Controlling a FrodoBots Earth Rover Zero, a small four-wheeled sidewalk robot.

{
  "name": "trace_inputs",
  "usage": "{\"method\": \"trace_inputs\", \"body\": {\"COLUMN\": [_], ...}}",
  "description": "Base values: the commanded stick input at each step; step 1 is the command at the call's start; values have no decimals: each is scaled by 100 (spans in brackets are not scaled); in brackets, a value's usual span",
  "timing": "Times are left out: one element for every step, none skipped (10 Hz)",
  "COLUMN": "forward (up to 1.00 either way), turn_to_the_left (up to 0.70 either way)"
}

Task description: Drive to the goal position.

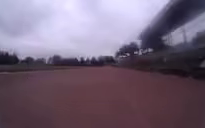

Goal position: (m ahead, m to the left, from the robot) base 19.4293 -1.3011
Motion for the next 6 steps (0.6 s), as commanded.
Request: {"method": "trace_inputs", "body": {"forward": [70, 70, 70, 70, 70, 70], "turn_to_the_left": [0, 0, 0, 0, 0, 0]}}
